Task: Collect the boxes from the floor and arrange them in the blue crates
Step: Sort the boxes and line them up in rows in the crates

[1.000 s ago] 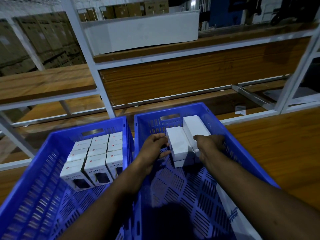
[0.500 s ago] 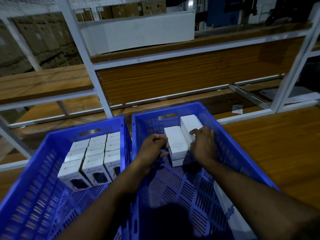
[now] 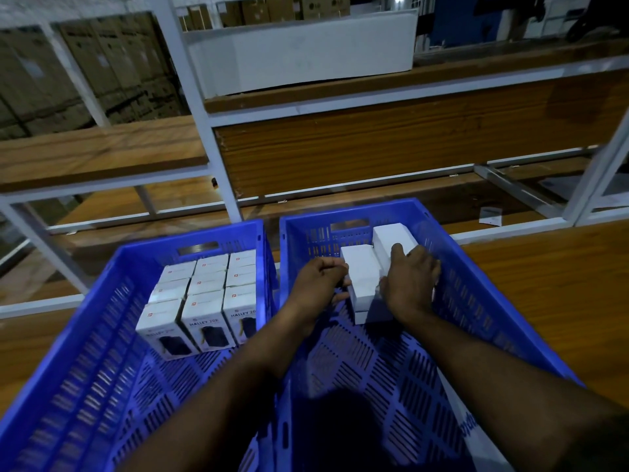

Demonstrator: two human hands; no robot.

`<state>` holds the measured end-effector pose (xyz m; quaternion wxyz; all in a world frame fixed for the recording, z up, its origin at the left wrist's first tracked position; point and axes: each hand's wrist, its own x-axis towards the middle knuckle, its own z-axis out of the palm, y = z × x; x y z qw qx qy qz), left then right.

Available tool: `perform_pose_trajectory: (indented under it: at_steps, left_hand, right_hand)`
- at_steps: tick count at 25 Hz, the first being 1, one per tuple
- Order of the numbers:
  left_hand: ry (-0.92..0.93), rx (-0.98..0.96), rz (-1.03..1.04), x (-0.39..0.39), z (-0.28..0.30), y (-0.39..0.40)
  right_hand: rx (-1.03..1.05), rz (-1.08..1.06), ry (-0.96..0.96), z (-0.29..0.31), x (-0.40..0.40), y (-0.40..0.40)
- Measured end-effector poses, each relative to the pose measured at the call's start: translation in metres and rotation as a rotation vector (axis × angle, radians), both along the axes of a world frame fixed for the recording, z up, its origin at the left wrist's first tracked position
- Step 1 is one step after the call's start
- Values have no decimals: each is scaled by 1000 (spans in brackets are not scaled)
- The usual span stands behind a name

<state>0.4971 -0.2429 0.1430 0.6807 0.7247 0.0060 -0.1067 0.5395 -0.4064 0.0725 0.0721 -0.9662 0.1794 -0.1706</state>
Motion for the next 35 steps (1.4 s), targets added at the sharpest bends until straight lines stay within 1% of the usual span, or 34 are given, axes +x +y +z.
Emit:
perform_pose_trajectory:
  at_steps: [2,6,10,15,17,21,25,30,33,35]
  left_hand:
    - [1,-12,3,0,0,0]
    - [2,-16,-4,0,0,1]
    - [-6,-20,-5,1,0,1]
    - [2,-7,-1,2,-4,1]
    - [5,-7,2,1,-3,1]
    - [11,2,2,1,-2,1]
    - [0,0,48,-1,1,0]
    - [5,-6,73,1,1,0]
    - [-87,10,123,3,-4,1]
    - [-227,32,202,5,-4,3]
  right_hand:
    - [13,-28,24,1,-1,-1]
    - [20,-57,1,0,-2,-8]
    - [18,-16,-8,-4,-4,-11]
    - [-34,54,18,-3,-1,-6]
    - [-39,46,30,-4,0,-3]
    - [34,3,8,-4,0,-6]
    - [162,17,-105,-3,-2,-6]
    - [300,54,-279,15,-2,-6]
    - [346,133,-399,30,-7,2]
    - [371,195,-447,40,-9,13]
